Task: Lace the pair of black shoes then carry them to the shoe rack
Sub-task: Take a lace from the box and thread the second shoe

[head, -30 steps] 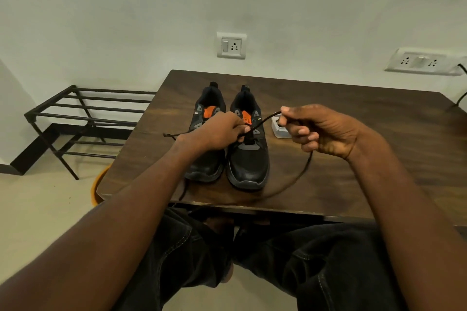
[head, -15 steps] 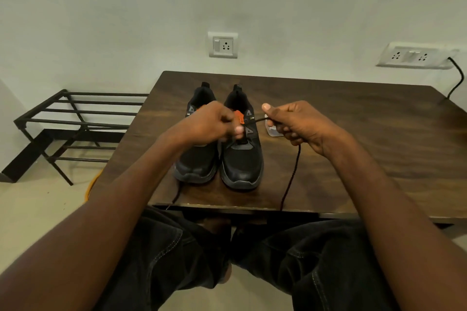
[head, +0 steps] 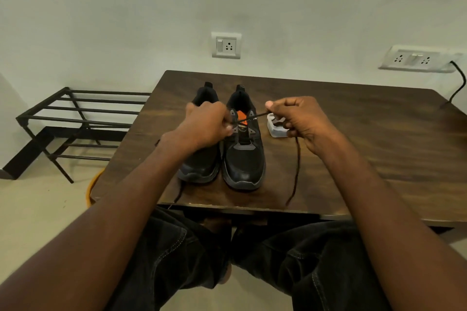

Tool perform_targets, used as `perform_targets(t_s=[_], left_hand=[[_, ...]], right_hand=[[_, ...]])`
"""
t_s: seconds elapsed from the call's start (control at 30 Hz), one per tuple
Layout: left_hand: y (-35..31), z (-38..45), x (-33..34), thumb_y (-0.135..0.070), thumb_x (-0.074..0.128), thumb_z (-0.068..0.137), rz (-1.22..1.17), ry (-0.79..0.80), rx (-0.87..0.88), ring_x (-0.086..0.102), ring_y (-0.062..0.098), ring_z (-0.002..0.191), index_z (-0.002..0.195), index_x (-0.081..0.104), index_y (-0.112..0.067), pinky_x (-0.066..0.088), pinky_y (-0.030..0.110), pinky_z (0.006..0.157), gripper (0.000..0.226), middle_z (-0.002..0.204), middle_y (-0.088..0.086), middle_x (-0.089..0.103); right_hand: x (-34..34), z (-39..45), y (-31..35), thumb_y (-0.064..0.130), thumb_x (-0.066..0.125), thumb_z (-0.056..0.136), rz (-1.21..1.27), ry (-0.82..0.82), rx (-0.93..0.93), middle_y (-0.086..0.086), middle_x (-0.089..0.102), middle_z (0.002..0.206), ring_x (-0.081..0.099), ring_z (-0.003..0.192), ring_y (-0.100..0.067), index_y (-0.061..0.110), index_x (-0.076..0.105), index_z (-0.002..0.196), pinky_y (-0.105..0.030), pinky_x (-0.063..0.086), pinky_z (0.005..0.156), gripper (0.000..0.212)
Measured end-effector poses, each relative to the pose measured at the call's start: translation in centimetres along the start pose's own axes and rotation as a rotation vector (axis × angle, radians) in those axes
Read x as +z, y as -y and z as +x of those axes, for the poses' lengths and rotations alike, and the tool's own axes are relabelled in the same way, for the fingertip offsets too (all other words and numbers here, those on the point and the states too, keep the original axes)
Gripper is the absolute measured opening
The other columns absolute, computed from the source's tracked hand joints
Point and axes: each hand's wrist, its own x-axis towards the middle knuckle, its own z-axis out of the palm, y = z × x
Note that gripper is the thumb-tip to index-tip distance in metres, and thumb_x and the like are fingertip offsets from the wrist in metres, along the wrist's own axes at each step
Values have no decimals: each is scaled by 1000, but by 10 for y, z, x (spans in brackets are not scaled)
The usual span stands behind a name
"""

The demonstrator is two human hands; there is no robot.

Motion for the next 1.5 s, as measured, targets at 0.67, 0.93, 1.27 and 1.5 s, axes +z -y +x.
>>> perform_targets(t_s=[0.67, 0.93, 1.27, 1.5], left_hand=[[-6, 1, 3, -42, 71, 95, -344, 36, 20, 63, 5, 89, 99, 74, -24, 45, 31, 90, 19, 92, -8, 72], [4, 8, 11, -29, 71, 96, -120, 30, -63, 65, 10, 88, 84, 72, -20, 38, 40, 96, 15, 79, -4, 72], [-10, 12, 20, -23, 72, 97, -545, -92, -26, 68, 3, 68, 89, 72, -21, 53, 19, 60, 8, 79, -3, 72], [-4, 14, 24, -24, 74, 96, -754, -126, -70, 63, 0, 64, 94, 79, -19, 54, 18, 66, 7, 72, -6, 72]], right_hand=[[9, 6, -10, 8, 68, 98, -120, 222, -19, 3, 78, 85, 51, 64, -7, 18, 83, 103, -21, 40, 52, 18], [9, 11, -16, 8, 76, 93, -28, -66, 45, -8, 77, 81, 55, 49, -2, 3, 79, 100, -16, 40, 42, 9], [20, 9, -11, 7, 74, 93, -76, 119, -93, -7, 80, 85, 70, 71, -19, 9, 76, 100, -27, 44, 54, 7], [28, 14, -18, 11, 78, 92, -59, 118, -84, -7, 79, 81, 67, 65, -12, 10, 78, 95, -23, 40, 51, 3]])
